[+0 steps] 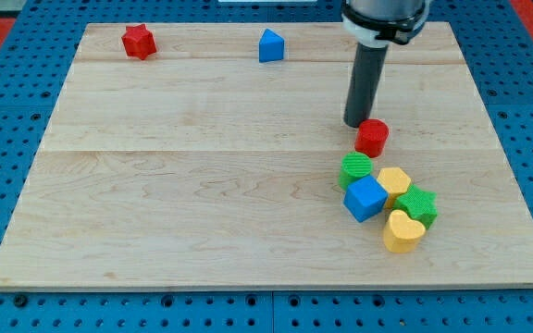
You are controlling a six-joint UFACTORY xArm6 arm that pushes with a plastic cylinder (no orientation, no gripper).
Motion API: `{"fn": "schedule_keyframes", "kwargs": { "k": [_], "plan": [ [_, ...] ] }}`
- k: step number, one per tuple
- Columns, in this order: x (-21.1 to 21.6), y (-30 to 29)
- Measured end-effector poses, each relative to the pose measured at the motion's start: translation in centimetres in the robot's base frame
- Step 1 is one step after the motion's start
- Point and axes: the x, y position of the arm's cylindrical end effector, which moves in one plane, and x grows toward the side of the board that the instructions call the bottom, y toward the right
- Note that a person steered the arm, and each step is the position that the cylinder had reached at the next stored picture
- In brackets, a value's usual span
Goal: Push the blue triangle to the group of blocks
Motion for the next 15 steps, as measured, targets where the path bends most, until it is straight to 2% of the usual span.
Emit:
{"fn": "schedule_keyframes", "kwargs": {
  "k": [1,2,3,4,5,6,7,8,9,10,11,13,14,15],
  "plan": [
    [5.2,1.3],
    [0.4,1.5],
    [-7.1,1.0],
    [-14.8,-1.1],
    [-18.3,-6.9],
    [-17.4,-13.5],
    [-12.8,-12.6],
    [-11.6,-13.3],
    [-13.8,-14.7],
    [-15.3,-18.6],
    [-11.0,-17.9],
    [-5.5,-10.1],
    [-7.5,-9.4],
    [-5.9,-4.0]
  ]
}}
